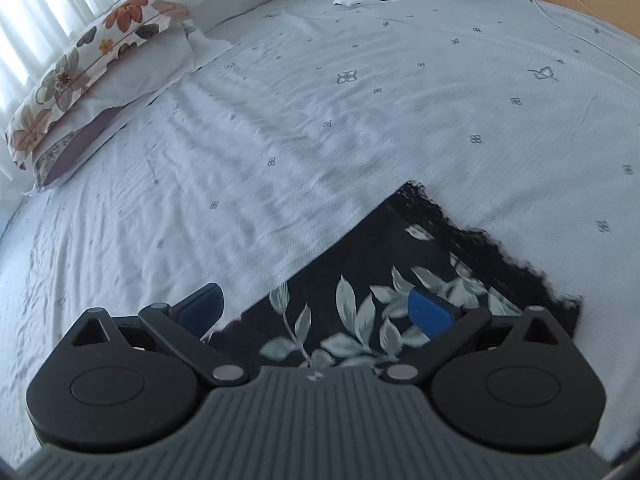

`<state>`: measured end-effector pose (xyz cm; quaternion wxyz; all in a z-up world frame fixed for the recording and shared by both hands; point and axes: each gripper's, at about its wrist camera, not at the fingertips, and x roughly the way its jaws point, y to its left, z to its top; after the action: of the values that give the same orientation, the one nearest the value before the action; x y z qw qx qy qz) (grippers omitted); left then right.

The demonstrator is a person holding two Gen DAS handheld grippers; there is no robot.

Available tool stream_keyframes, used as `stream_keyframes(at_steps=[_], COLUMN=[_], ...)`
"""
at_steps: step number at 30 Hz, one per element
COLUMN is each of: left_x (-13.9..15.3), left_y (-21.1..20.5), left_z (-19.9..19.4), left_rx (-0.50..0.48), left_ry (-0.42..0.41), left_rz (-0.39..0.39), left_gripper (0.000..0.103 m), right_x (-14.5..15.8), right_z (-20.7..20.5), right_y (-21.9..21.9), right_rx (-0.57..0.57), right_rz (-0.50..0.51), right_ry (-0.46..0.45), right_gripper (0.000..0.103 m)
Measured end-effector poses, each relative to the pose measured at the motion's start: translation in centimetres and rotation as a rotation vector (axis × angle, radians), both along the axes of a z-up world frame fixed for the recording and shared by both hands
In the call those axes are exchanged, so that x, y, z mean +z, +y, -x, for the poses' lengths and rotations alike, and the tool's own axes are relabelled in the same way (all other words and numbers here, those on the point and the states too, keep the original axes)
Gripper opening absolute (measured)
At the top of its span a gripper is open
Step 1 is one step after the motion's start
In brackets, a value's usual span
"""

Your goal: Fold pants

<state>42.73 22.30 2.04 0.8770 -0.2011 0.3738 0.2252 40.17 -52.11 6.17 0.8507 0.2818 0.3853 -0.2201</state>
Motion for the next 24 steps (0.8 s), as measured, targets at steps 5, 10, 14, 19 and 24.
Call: stream_keyframes(at_steps=[5,10,14,19,24], left_x=[-1.5,-2.2,-2.2,-1.7,-1.1], left_y=[-0.3,-2.2,-2.0,0.2,2.0], left_z=[-0.3,-0.9,-0.4,0.0,0.5], left_rx=[-0.032,-0.085,-0.071,-0.03,-0.011], left_ry=[-0.022,-0.004,-0.025,-0.027,-0.046], left_rz=[-0.047,-0.15,-0.167,-0.136,-0.061], left_gripper=[0.103,0.096,0.059,0.011,0.003], right_x=[-3.1,-4.3,-4.4,-5.1,-4.4], right_z=[-2.5,-3.5,-4.7,-7.0,-6.0], right_y=[-1.0,-1.9,-2.2,-0.5,0.1], right_rx=[-0.019,-0.059,-0.084,-0.031,-0.065], right_rz=[0.016,0.026,0.01,0.1,0.174], right_ry=[0.048,0.041,0.067,0.196,0.201], right_gripper=[0.103,0.103,0.103,0.101,0.038])
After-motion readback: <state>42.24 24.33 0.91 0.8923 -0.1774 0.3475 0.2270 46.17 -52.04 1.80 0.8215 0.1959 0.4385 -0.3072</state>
